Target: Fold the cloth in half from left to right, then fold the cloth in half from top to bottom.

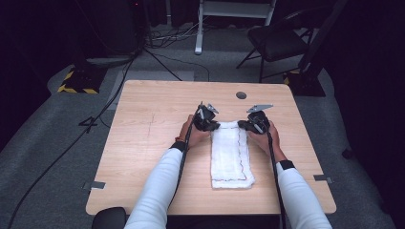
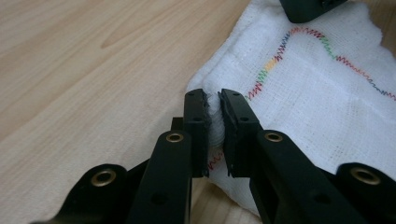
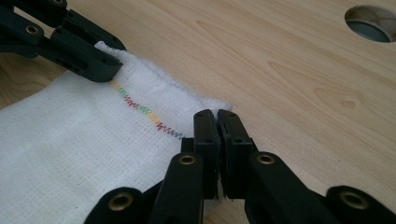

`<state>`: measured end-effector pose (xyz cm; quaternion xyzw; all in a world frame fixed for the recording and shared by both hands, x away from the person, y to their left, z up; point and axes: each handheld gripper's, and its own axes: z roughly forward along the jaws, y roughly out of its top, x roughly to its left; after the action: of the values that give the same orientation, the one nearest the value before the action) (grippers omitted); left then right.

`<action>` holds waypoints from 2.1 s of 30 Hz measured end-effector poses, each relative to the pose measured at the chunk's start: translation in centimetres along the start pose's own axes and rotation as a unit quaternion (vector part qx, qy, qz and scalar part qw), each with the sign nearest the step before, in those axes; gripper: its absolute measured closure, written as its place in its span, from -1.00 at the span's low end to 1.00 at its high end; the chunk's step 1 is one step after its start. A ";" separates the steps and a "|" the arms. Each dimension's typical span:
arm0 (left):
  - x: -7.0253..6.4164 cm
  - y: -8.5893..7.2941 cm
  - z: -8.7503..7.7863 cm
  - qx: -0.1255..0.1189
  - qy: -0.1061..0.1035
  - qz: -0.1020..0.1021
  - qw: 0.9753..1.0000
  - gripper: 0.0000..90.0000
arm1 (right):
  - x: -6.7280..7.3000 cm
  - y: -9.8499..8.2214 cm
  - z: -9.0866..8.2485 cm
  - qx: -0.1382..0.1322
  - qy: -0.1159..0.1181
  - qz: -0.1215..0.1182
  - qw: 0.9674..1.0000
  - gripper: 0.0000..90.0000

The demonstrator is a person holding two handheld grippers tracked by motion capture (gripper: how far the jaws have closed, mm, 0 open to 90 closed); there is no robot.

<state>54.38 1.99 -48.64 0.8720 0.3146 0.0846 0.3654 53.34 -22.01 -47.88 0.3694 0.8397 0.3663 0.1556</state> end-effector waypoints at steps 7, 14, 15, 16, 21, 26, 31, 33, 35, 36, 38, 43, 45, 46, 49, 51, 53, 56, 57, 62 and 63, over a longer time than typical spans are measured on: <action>0.2 0.6 -0.4 -0.005 0.016 0.005 1.000 0.81 | 0.1 0.6 -0.1 -0.010 -0.007 -0.003 1.000 0.94; 0.3 1.4 -1.5 -0.017 0.029 0.011 0.999 0.81 | 0.2 1.3 -0.8 -0.032 -0.014 -0.006 0.999 0.94; 0.4 1.5 -1.6 -0.019 0.028 0.011 0.999 0.81 | 0.2 1.4 -0.9 -0.034 -0.016 -0.008 0.999 0.95; 0.4 1.7 -1.7 -0.018 0.033 0.016 0.999 0.81 | 0.3 1.7 -1.2 -0.042 -0.018 -0.010 0.999 0.95; 0.3 2.1 -2.3 -0.028 0.037 0.018 0.999 0.82 | 0.4 2.1 -1.7 -0.051 -0.021 -0.015 0.998 0.95; -0.2 2.1 -3.5 -0.043 0.031 0.030 0.998 0.81 | 0.8 2.4 -2.9 -0.064 -0.020 -0.029 0.997 0.95; -0.8 1.6 -4.2 -0.053 0.021 0.044 0.997 0.81 | 1.4 2.2 -4.2 -0.074 -0.014 -0.041 0.996 0.95; -1.1 1.5 -4.6 -0.054 0.019 0.049 0.997 0.81 | 1.5 2.2 -4.4 -0.077 -0.011 -0.044 0.996 0.95; -1.4 1.3 -4.9 -0.059 0.015 0.052 0.997 0.81 | 1.9 2.0 -4.9 -0.080 -0.007 -0.050 0.995 0.95; -1.6 1.2 -5.1 -0.061 0.012 0.053 0.997 0.81 | 2.1 1.8 -5.1 -0.083 -0.005 -0.051 0.995 0.95; -1.9 1.0 -5.4 -0.063 0.008 0.061 0.996 0.80 | 2.3 1.4 -5.8 -0.085 0.004 -0.055 0.995 0.95; -3.0 0.5 -6.2 -0.068 -0.005 0.078 0.995 0.80 | 2.9 0.6 -6.7 -0.089 0.018 -0.066 0.994 0.95; -3.1 0.4 -6.3 -0.068 -0.006 0.081 0.994 0.80 | 3.1 0.3 -7.1 -0.089 0.024 -0.070 0.993 0.95; -3.2 0.3 -6.4 -0.069 -0.010 0.085 0.994 0.80 | 3.1 0.3 -7.1 -0.089 0.024 -0.070 0.993 0.95; -3.7 -0.2 -6.7 -0.073 -0.021 0.089 0.993 0.80 | 3.4 -0.3 -7.7 -0.089 0.035 -0.074 0.993 0.95; -4.0 -0.6 -7.0 -0.071 -0.026 0.097 0.992 0.79 | 3.9 -0.8 -8.3 -0.087 0.048 -0.083 0.992 0.95; -4.4 -1.0 -7.2 -0.075 -0.032 0.098 0.992 0.79 | 4.3 -1.1 -8.6 -0.085 0.054 -0.092 0.991 0.95; -5.0 -1.5 -7.6 -0.069 -0.036 0.107 0.991 0.79 | 4.6 -1.3 -8.8 -0.081 0.061 -0.095 0.990 0.95; -5.2 -1.7 -7.7 -0.070 -0.040 0.110 0.991 0.79 | 4.7 -1.4 -8.9 -0.080 0.063 -0.099 0.990 0.95; -6.2 -2.7 -8.3 -0.072 -0.054 0.119 0.989 0.80 | 5.5 -2.0 -9.9 -0.077 0.075 -0.109 0.988 0.95; -6.3 -2.9 -8.5 -0.071 -0.057 0.122 0.988 0.80 | 5.6 -2.2 -10.1 -0.078 0.078 -0.111 0.988 0.95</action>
<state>44.79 4.59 -44.02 0.8790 0.1778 0.1011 0.4307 43.05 -23.90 -42.54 0.2312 0.8538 0.4392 0.1572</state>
